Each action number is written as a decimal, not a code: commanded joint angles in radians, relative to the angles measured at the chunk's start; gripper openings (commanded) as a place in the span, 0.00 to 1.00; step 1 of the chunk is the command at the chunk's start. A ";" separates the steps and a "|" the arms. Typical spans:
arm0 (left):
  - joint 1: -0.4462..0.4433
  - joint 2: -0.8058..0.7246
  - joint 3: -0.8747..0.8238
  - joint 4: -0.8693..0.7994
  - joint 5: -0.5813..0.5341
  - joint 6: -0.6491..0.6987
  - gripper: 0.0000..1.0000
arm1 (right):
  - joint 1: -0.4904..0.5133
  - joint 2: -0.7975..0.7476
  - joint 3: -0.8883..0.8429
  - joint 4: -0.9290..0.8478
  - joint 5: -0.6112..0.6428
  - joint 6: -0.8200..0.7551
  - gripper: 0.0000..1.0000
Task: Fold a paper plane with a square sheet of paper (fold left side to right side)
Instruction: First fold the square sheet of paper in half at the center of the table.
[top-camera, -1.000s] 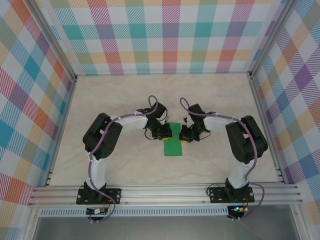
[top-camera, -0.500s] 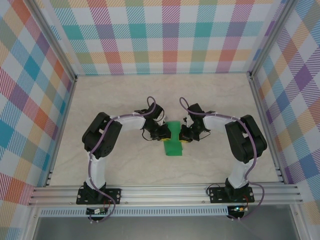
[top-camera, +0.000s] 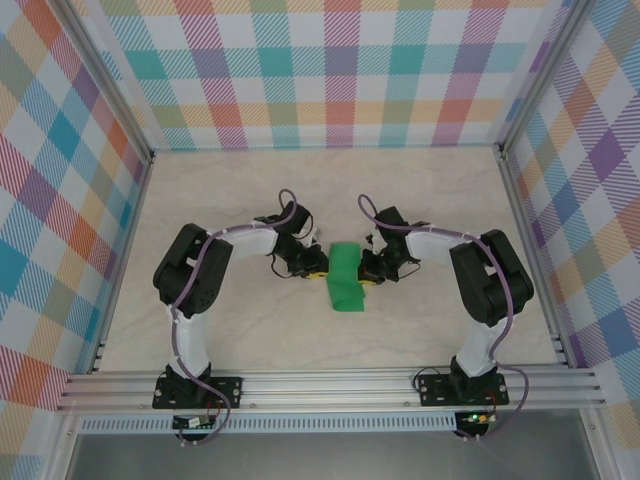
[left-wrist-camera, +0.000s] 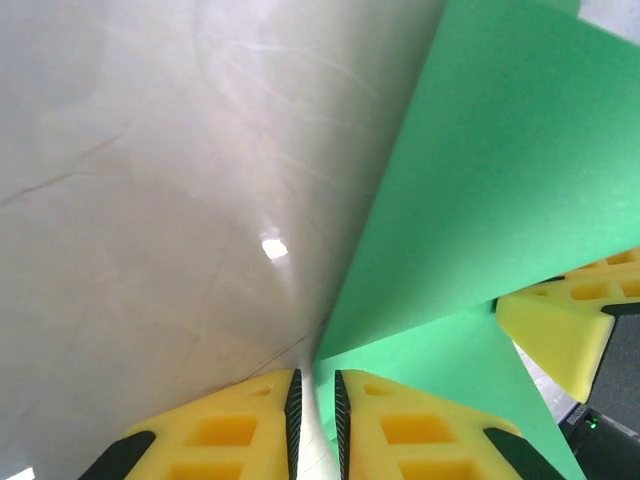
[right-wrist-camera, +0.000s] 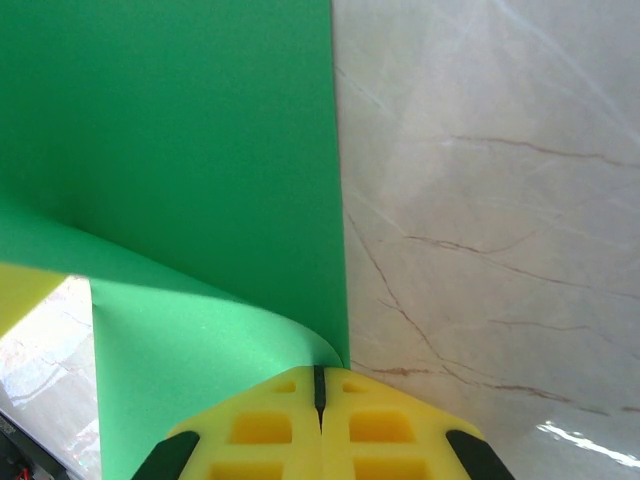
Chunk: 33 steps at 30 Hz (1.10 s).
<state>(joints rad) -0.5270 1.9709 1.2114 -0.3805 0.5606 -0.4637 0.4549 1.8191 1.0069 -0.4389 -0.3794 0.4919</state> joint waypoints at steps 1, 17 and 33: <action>0.013 -0.075 0.001 -0.040 0.002 0.021 0.19 | 0.007 0.059 -0.017 -0.048 0.103 -0.013 0.00; -0.053 0.102 0.167 0.037 0.077 0.002 0.14 | 0.008 0.062 -0.011 -0.056 0.103 -0.017 0.00; 0.027 0.134 0.115 -0.002 -0.001 0.071 0.14 | 0.008 0.068 -0.011 -0.069 0.111 -0.027 0.00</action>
<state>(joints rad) -0.5495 2.1086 1.3609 -0.3370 0.6132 -0.4343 0.4583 1.8236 1.0161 -0.4500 -0.3752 0.4843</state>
